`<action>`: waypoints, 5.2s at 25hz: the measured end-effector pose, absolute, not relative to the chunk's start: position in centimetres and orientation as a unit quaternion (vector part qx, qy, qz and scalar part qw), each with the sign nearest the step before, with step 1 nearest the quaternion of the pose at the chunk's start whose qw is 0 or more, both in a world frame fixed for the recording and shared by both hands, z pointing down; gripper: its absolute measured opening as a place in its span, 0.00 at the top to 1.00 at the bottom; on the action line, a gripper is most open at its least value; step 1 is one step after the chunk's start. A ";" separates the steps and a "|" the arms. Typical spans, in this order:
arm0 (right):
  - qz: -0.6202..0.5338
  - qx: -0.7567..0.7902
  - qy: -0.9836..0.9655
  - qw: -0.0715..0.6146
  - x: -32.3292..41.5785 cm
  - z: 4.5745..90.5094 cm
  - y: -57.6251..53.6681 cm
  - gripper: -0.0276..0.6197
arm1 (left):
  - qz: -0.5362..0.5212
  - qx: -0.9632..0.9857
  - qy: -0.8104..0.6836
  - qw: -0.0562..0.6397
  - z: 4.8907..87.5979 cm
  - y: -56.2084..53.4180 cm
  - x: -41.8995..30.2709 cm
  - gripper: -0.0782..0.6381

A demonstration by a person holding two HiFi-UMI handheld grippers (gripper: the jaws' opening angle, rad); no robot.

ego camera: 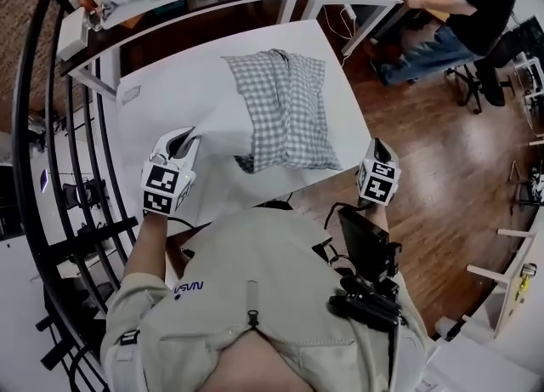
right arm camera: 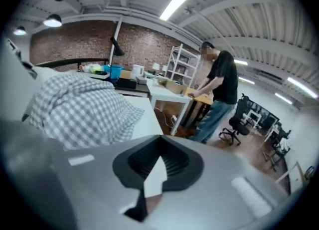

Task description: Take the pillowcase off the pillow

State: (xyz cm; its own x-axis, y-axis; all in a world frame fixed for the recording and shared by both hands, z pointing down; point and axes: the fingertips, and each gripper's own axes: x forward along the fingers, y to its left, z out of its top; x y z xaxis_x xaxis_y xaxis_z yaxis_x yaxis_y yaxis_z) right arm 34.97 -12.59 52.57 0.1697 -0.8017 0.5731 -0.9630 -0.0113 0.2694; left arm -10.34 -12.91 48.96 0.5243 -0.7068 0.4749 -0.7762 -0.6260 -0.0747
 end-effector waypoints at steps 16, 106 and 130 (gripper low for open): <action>0.171 0.461 -0.784 0.377 10.9 59.2 -7.8 0.92 | 0.309 0.866 -0.390 0.052 55.4 -7.3 -5.9 0.85; 0.163 0.548 -0.795 0.204 20.0 51.0 -23.3 0.73 | 0.233 0.911 -0.340 0.013 47.1 -12.5 2.3 0.49; 0.121 0.593 -0.715 0.350 20.5 56.2 -11.4 0.94 | 0.280 0.907 -0.313 0.019 48.7 -13.0 3.2 0.84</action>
